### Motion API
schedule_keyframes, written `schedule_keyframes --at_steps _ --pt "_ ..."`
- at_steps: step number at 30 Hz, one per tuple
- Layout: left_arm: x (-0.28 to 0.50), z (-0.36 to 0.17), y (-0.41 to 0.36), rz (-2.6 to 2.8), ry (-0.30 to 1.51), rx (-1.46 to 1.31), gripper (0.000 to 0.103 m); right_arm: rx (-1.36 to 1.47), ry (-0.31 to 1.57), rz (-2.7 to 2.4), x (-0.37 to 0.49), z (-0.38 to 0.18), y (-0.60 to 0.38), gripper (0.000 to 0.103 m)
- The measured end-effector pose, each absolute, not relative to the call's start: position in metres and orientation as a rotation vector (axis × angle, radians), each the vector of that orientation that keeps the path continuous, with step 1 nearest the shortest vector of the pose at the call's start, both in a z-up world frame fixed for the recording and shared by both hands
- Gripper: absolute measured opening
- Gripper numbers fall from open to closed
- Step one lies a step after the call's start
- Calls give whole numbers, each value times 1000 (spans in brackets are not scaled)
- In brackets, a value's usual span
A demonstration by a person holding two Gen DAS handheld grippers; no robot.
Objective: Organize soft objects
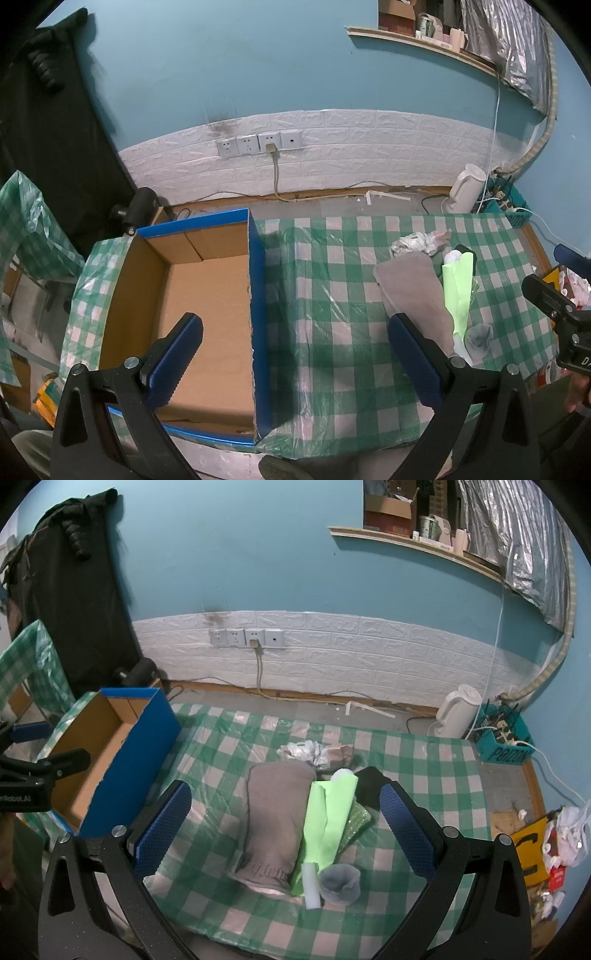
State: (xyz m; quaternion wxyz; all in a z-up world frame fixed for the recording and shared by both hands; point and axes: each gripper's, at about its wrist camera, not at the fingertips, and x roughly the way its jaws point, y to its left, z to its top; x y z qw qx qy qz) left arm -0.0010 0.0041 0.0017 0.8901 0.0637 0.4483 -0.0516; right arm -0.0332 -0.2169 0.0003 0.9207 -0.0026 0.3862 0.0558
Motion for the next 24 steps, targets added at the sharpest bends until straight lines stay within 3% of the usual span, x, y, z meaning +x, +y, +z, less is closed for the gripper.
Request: schedule_keyframes --at_steps 24 --pt "-3 1 3 -109 933 139 101 -13 792 110 -34 3 -218 101"
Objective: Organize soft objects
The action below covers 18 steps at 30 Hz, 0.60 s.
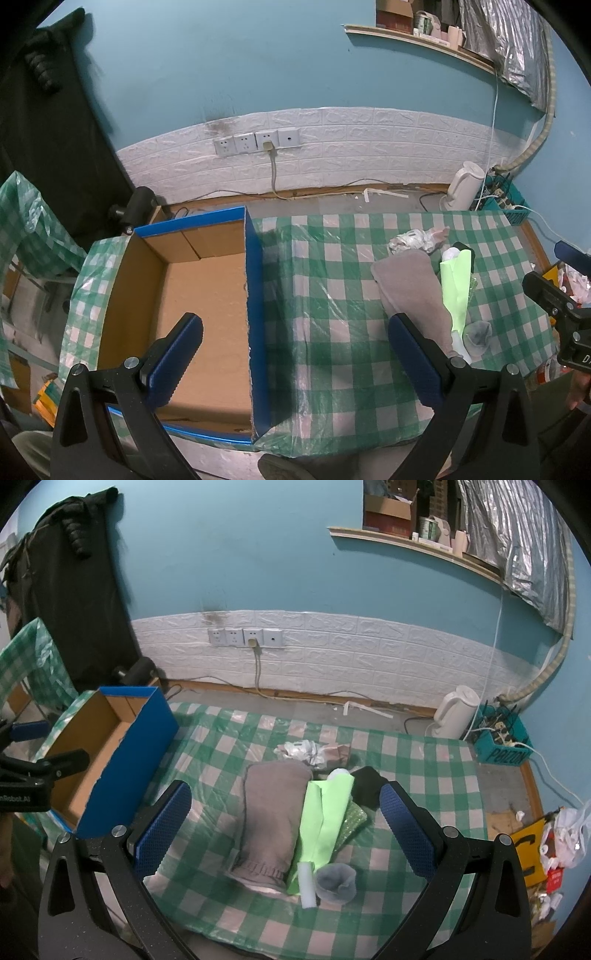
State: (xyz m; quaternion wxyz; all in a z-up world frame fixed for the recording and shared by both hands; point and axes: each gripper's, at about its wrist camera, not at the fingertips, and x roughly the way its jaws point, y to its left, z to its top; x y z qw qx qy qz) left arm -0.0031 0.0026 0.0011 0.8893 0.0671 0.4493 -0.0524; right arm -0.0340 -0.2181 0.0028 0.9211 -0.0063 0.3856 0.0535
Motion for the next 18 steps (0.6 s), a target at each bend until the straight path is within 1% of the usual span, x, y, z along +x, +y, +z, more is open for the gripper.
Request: schedule_keyframes --at_steps 18 --pt "-6 -1 -1 -111 935 141 101 -11 796 106 -37 2 -224 101"
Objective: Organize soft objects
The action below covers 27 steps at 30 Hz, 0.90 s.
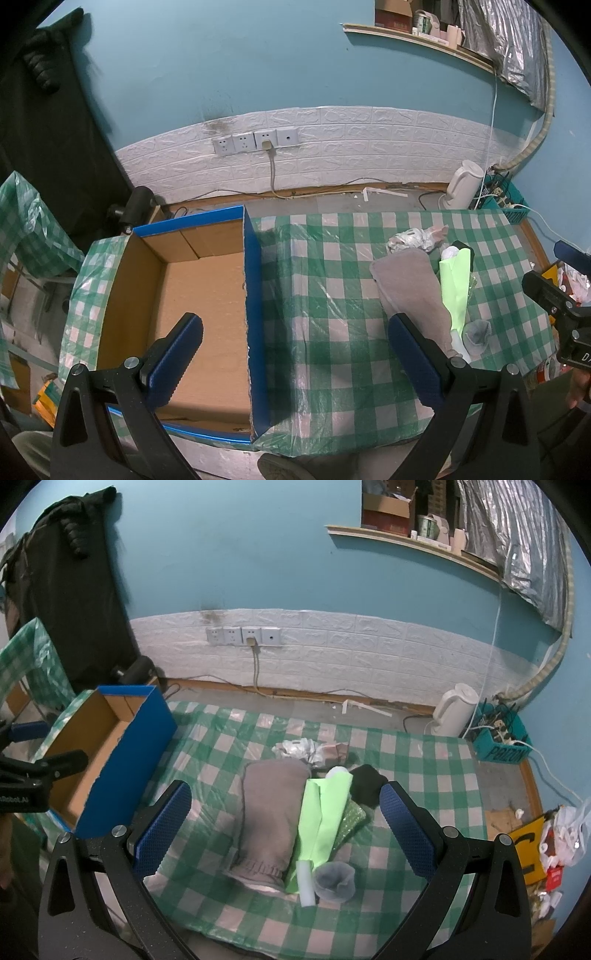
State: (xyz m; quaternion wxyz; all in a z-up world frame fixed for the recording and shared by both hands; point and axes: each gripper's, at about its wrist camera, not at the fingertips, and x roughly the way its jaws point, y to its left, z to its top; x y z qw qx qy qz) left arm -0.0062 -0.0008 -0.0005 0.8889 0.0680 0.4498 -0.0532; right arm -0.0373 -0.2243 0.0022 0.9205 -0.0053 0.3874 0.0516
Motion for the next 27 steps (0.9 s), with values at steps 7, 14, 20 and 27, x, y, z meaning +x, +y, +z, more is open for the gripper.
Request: schedule_keyframes --at_steps 7,14,20,27 --pt "-6 0 -1 -110 936 140 101 -14 796 104 -37 3 -224 101" --pt "-5 0 0 -111 938 140 101 -15 798 105 -37 3 -224 101" --pt "-5 0 0 -111 938 140 101 -14 799 104 -38 3 -225 101" --pt "-5 0 0 -111 939 139 101 -16 800 104 -37 3 -225 101"
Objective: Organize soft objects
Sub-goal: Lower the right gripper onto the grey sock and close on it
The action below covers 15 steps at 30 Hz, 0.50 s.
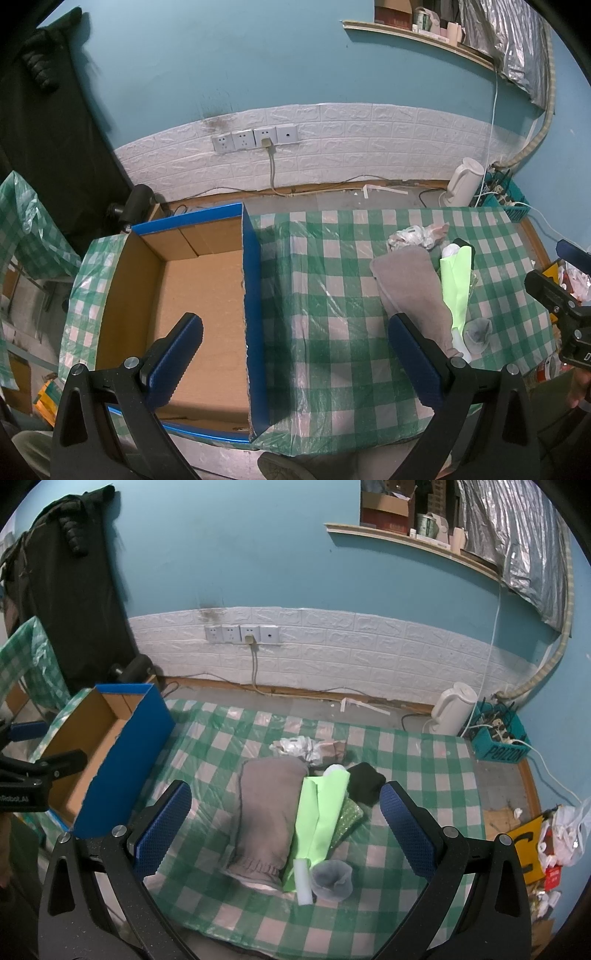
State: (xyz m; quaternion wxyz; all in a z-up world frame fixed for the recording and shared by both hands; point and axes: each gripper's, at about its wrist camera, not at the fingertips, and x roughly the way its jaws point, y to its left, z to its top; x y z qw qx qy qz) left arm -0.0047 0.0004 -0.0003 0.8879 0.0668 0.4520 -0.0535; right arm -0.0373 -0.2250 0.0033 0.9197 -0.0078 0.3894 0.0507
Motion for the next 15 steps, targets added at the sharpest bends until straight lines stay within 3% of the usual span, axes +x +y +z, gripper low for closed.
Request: schedule_keyframes --at_steps 15 --pt "-7 -38 -23 -130 1052 145 101 -16 845 40 -37 -14 -246 101"
